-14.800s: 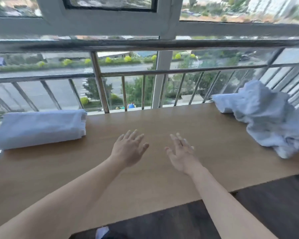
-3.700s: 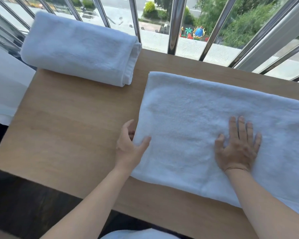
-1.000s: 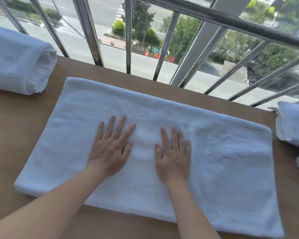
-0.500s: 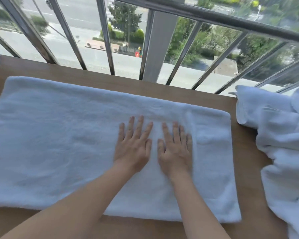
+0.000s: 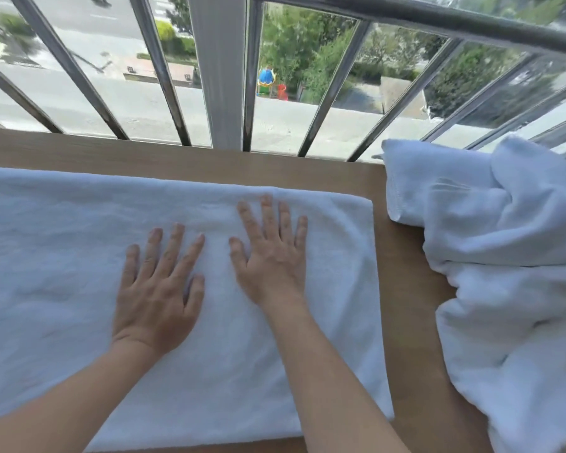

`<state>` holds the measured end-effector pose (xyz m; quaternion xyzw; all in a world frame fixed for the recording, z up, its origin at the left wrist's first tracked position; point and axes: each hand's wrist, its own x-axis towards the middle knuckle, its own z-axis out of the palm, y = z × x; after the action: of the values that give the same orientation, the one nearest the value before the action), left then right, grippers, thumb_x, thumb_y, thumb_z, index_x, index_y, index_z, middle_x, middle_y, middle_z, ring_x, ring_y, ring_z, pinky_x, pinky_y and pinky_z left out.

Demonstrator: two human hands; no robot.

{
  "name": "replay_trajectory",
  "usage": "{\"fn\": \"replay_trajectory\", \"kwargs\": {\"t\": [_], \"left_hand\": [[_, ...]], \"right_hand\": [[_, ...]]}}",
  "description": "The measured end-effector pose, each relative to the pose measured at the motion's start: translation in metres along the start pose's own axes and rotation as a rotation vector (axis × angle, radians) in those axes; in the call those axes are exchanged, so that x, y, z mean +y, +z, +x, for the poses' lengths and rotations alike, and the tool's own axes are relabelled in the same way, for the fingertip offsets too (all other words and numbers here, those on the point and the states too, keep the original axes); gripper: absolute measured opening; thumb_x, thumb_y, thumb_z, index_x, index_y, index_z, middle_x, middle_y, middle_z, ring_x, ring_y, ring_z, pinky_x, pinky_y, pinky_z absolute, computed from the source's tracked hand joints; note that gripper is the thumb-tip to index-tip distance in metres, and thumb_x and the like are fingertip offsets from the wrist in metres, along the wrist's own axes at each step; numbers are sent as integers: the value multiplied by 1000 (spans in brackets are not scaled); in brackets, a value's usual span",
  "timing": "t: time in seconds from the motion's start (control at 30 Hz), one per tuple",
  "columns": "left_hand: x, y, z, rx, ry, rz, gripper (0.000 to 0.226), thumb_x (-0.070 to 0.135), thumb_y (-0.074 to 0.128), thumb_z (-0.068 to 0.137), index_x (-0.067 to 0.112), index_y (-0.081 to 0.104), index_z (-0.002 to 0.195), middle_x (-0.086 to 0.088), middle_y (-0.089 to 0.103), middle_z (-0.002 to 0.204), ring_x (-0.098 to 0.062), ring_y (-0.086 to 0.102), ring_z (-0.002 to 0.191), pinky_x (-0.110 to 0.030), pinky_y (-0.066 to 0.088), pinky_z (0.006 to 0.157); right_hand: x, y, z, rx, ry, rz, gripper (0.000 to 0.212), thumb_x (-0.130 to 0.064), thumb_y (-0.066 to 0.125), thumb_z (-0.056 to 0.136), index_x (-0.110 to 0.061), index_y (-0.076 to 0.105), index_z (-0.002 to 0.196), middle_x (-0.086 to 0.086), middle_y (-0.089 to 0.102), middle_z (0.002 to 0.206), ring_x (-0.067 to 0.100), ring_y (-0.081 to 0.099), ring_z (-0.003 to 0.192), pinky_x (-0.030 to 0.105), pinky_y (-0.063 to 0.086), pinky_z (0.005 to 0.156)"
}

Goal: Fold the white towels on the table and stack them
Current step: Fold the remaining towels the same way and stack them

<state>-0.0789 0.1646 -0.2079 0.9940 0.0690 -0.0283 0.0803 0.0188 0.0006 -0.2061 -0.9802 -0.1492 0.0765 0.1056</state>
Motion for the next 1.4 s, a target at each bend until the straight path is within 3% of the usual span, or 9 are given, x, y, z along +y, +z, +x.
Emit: {"fn": "replay_trajectory", "kwargs": {"t": [0.43, 0.53, 0.7, 0.9, 1.03, 1.23, 1.33, 1.4], "left_hand": [[-4, 6, 1, 85, 24, -21, 66, 43, 33, 94, 29, 28, 157, -3, 22, 165, -28, 19, 152, -53, 16, 122], [-3, 6, 0, 91, 24, -20, 66, 43, 34, 93, 28, 29, 157, -4, 23, 165, -29, 20, 152, -53, 16, 122], [-5, 7, -1, 60, 21, -16, 67, 44, 33, 93, 28, 27, 157, -2, 20, 166, -26, 17, 153, -52, 13, 122], [-4, 3, -1, 15, 10, -54, 68, 45, 31, 91, 27, 31, 156, -2, 21, 165, -27, 18, 152, -53, 12, 122], [0, -5, -1, -3, 14, -86, 69, 48, 29, 91, 27, 31, 156, -2, 23, 164, -27, 20, 152, -53, 13, 122], [-2, -9, -3, -39, 20, -86, 70, 53, 25, 90, 29, 31, 156, 1, 21, 164, -25, 18, 152, -51, 13, 123], [-1, -10, -2, -40, 21, -103, 71, 54, 27, 89, 28, 34, 155, 0, 25, 163, -27, 23, 151, -51, 15, 122], [-1, -11, -2, -43, 23, -103, 72, 53, 28, 87, 26, 38, 153, -2, 31, 161, -29, 29, 149, -53, 19, 120]], "right_hand": [[90, -24, 37, -1, 373, -22, 62, -56, 16, 100, -39, 2, 158, -3, -5, 168, 18, -14, 153, 47, -14, 121], [69, -24, 30, 33, 390, 31, 63, -52, 19, 101, -35, 1, 159, 0, -6, 168, 21, -15, 153, 50, -12, 121], [-26, 6, -34, 42, 158, 105, 66, -52, 27, 99, -31, 11, 160, 2, -1, 168, 25, -12, 154, 54, -8, 122], [-48, 22, -77, 73, 208, 95, 63, -52, 30, 101, -36, 11, 159, -1, 1, 168, 20, -9, 154, 51, -2, 122], [-14, 17, -93, 108, 256, 58, 62, -56, 26, 101, -41, 5, 158, -4, 0, 168, 16, -7, 154, 47, 2, 122], [55, 3, -118, 87, 442, -20, 61, -62, 4, 98, -47, -17, 153, -10, -19, 165, 9, -25, 149, 41, -6, 124], [62, -2, -127, 104, 545, 2, 62, -65, -6, 92, -47, -25, 149, -9, -22, 164, 10, -27, 148, 40, -11, 123], [53, -3, -129, 121, 588, 10, 67, -68, -2, 91, -45, -27, 149, -8, -23, 164, 14, -25, 150, 44, -12, 123]]}}
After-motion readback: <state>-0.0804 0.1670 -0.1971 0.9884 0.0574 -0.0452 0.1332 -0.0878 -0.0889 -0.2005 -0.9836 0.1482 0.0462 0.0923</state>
